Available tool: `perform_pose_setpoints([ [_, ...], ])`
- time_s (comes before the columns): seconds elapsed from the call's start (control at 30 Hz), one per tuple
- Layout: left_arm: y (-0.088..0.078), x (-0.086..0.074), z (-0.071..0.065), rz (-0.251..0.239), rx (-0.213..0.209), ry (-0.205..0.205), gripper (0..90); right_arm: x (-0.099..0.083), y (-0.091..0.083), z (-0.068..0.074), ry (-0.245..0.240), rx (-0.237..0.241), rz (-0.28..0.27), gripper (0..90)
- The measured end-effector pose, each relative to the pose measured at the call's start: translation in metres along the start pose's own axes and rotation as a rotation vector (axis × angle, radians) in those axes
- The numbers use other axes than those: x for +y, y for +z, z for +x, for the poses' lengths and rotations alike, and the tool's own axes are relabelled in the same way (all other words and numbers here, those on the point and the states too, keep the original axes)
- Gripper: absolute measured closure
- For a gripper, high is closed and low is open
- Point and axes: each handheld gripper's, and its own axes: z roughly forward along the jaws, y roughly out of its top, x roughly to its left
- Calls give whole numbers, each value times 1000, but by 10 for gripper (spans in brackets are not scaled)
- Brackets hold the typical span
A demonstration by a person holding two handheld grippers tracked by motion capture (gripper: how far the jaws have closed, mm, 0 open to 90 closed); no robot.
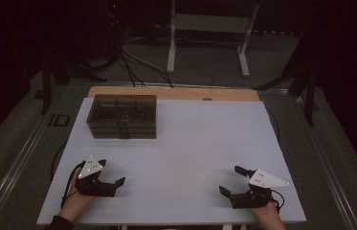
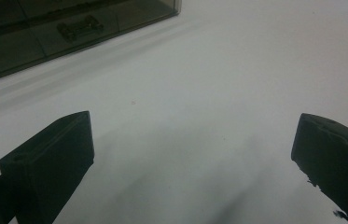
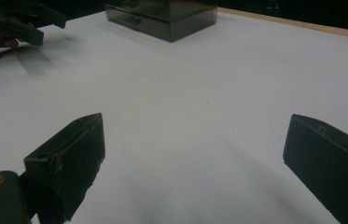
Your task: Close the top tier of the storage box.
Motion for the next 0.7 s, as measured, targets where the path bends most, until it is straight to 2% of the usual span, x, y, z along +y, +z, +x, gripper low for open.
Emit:
perform_pose_setpoints([
  [0.7,-1,1,-2,-11,-17,-10,0,0,-1,-2,6,-1,-3,56],
])
